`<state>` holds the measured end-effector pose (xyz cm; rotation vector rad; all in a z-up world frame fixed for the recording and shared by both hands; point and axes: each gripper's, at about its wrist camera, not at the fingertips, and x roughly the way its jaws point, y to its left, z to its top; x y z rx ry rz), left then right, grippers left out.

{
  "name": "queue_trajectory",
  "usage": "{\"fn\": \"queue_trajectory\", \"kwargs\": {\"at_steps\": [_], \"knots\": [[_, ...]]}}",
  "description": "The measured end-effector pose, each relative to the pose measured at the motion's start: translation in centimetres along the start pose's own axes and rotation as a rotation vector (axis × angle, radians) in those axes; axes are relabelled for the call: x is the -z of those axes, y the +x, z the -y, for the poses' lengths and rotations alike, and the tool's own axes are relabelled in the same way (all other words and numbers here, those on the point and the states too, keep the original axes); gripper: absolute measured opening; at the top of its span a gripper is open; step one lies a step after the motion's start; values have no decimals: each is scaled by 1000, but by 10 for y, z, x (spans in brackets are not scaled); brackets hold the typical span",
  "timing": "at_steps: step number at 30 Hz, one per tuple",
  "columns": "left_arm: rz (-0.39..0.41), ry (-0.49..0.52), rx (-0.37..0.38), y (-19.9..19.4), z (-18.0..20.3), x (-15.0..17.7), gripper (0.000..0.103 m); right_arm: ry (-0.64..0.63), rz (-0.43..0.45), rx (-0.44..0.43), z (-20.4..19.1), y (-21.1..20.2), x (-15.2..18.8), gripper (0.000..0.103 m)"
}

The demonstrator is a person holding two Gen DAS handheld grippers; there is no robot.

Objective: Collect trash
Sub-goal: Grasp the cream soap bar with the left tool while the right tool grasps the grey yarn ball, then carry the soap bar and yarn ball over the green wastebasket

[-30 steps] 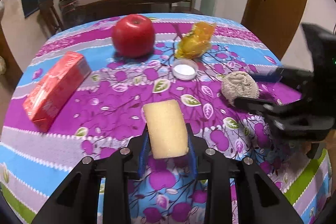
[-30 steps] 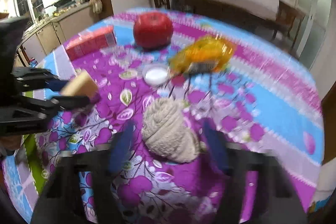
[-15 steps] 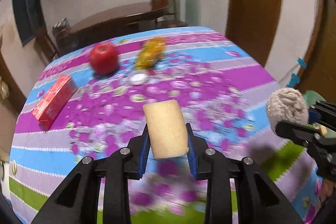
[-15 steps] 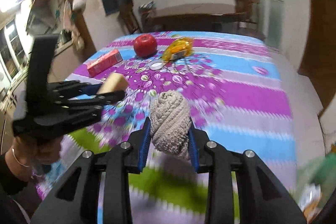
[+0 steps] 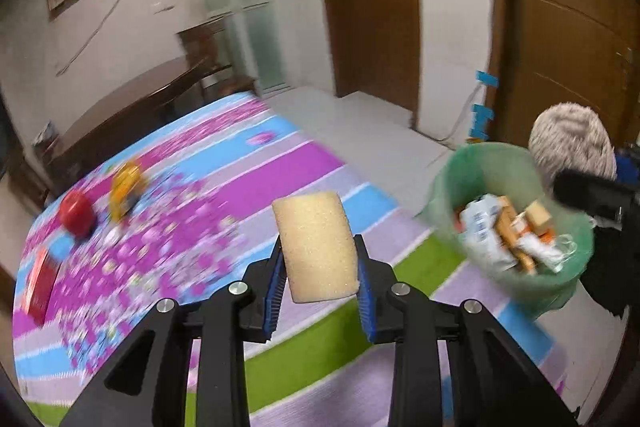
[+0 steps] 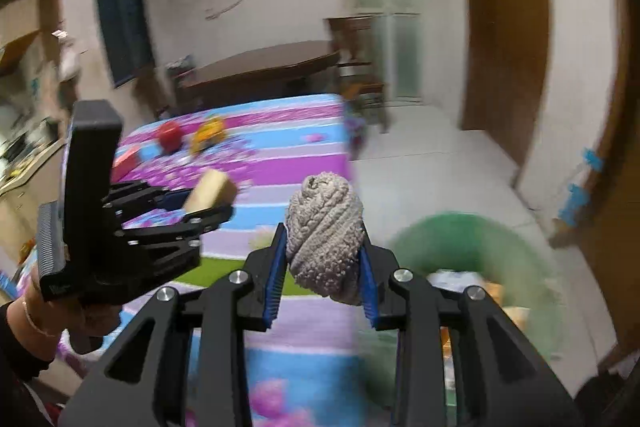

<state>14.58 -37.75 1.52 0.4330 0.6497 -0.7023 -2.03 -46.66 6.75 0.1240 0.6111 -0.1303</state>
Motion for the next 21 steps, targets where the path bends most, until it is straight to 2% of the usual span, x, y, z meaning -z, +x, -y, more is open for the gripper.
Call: {"fn": "queue_trajectory", "kwargs": {"at_steps": [4,9,13,19,20,21], "knots": [[25,85,37,15,49,-27,33,72,-12,98,49,-13,3,30],[-18,147,128,46,99,-51,33,158,-58,178,99,-12,9,30],[-88,196,260,76,131,-67,33,226,-110,193,125,5,13,30],[-148,189,378,108,151,-84,33,283,-166,207,149,28,20,33],[-163,200,402,113,154,-83,37,279,-173,205,151,32,21,34],[-172,209,404,117,157,-83,57,273,-183,207,153,36,23,44]]}}
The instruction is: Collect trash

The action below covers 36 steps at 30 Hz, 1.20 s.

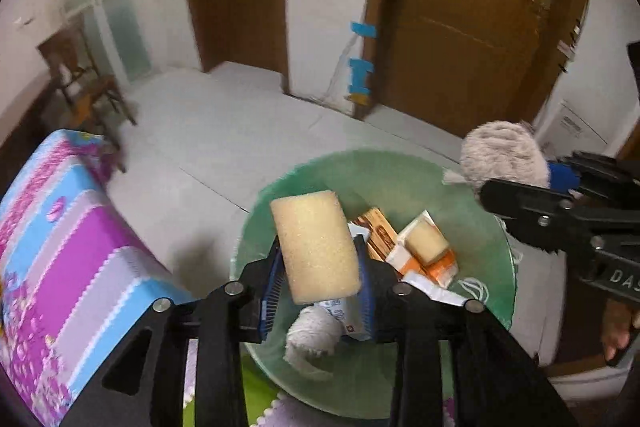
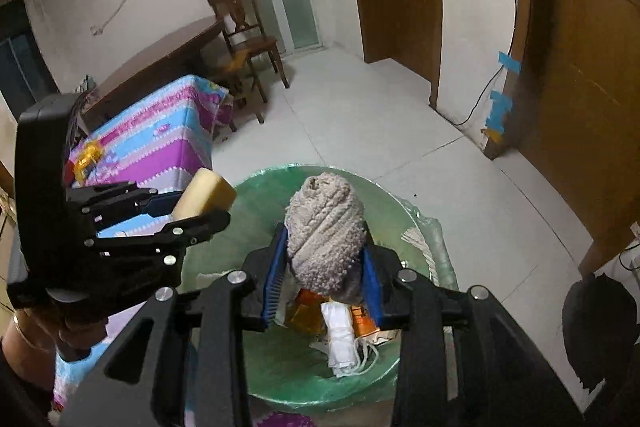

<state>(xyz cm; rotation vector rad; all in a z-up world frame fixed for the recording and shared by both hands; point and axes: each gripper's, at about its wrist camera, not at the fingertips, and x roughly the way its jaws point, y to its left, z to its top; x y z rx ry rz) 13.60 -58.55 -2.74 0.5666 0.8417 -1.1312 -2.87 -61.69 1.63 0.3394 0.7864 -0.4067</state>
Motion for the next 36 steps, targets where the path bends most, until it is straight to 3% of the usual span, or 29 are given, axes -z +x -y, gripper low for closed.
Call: {"fn": "queue_trajectory", "kwargs": {"at_steps": [2,8,15,16,18,20,23,26,29,36], "knots": [[-12,-23,-60,9,-3,3,91,19,6,20,6,4,3,63],[9,-43,-91,11,-4,19,91,71,37,-7,21,-5,15,63],[103,16,-111,-13,19,40,91,88,164,37,25,-50,42,64],[125,19,-106,-20,21,43,91,93,188,58,26,-58,48,66],[180,24,-86,-33,28,50,98,103,239,99,25,-76,64,85],[233,24,-54,-48,33,60,98,127,320,169,23,-99,85,98],[222,47,8,-60,45,79,98,149,436,251,15,-129,117,98],[270,70,-18,-74,57,102,98,151,503,340,6,-150,145,98],[291,65,-46,-88,68,125,98,140,517,410,-3,-163,162,98],[343,-43,-89,-124,68,170,98,85,549,485,-33,-174,192,98]]}}
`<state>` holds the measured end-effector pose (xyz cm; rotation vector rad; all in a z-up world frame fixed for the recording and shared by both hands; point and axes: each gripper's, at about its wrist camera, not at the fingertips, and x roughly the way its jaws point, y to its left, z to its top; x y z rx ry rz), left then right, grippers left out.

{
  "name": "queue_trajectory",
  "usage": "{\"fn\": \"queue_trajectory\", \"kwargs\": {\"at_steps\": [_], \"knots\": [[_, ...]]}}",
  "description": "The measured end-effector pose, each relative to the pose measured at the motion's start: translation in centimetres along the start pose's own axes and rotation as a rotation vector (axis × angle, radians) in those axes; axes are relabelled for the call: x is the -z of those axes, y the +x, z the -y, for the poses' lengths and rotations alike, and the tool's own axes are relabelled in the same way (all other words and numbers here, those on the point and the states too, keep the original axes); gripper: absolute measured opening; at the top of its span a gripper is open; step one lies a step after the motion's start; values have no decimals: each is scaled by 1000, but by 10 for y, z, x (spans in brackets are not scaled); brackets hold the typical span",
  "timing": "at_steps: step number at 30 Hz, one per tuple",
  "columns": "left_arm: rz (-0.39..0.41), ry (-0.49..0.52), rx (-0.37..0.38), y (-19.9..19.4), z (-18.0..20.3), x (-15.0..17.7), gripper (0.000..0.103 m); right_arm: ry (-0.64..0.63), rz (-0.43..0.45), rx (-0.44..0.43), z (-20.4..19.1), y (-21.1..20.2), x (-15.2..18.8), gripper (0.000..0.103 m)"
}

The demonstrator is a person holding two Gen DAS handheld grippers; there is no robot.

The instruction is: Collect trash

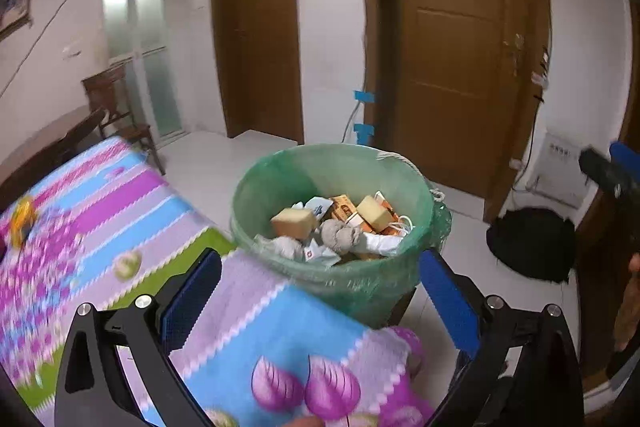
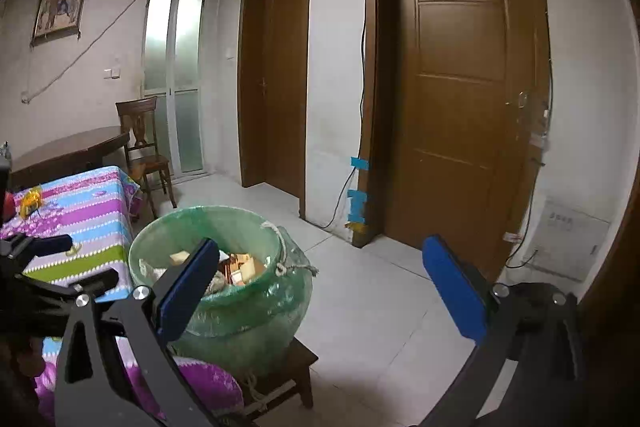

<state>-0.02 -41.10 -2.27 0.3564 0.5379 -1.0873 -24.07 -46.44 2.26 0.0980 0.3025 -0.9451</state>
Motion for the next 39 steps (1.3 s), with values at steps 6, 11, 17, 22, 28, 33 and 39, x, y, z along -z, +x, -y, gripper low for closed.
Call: {"fn": "queue_trajectory", "kwargs": {"at_steps": [6,11,17,22,28,33,39], "knots": [[41,40,-55,-26,-1,17,98,-11,-64,-53,-11,-6,18,98],[33,11,-41,-32,-10,16,98,-3,-96,-58,-18,-4,22,98],[10,2,-21,-27,-15,14,98,-18,-106,-73,-31,-4,24,98],[-34,-7,55,-17,-15,15,98,-12,-126,-77,-33,2,24,98],[-3,19,15,-12,-7,19,98,-4,-130,-65,-31,6,25,98],[-5,53,-64,-10,-3,20,98,12,-146,-61,-28,10,27,98],[17,66,-72,-15,-3,15,98,17,-151,-78,-27,10,26,98]]}}
